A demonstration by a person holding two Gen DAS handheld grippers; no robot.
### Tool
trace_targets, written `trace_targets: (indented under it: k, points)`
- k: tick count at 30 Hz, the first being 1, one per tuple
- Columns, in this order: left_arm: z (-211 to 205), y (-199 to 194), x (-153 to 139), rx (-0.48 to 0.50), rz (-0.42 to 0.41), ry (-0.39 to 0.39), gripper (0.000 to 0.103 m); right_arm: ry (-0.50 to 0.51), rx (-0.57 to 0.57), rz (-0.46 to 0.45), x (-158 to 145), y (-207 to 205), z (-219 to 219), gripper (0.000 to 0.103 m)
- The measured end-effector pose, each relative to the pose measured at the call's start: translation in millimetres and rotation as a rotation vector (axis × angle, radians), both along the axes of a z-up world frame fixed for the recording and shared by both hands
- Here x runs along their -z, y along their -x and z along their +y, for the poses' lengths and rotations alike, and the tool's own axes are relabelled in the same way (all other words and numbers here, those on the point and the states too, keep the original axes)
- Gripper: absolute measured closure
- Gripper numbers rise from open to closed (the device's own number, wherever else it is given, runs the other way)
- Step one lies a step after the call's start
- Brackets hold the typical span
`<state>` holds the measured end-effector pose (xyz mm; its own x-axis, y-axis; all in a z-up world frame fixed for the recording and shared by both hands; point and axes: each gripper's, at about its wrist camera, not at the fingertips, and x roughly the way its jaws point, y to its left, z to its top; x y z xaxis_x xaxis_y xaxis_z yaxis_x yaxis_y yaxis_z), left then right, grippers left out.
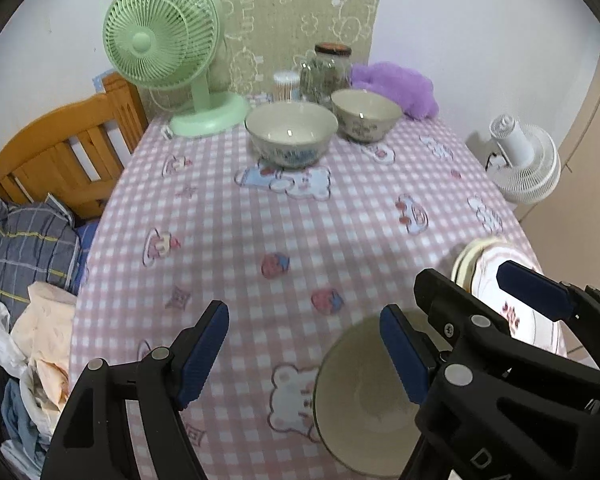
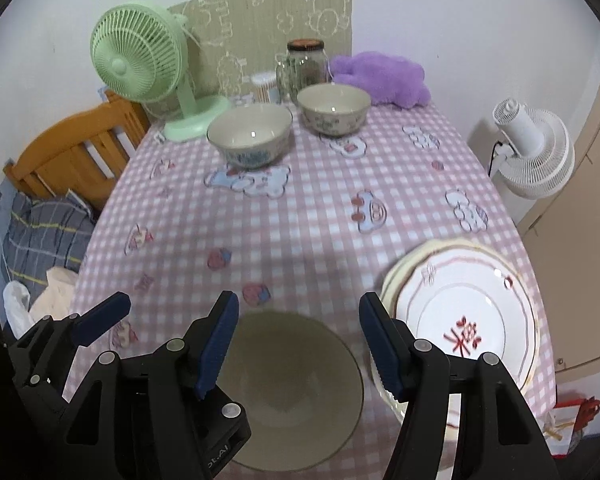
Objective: Organize plates and bowls
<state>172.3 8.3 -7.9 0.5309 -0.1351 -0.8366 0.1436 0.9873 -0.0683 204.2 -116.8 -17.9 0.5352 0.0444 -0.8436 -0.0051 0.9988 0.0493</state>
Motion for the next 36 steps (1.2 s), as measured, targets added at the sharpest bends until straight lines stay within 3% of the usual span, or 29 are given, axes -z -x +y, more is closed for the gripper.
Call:
trace_targets:
  k: [16, 36]
  points:
    - [-18.6, -92.9, -19.2, -0.149, -0.058, -0.04, 0.024, -0.021, -0.091, -0.069, -23.9, -102.2, -16.2, 0.037]
    - [-13.9, -202.3, 5.9, -0.349, -0.055, -0.138, 0.026, -0.093, -0.218, -0.058, 5.5, -241.8, -6.9, 0.037]
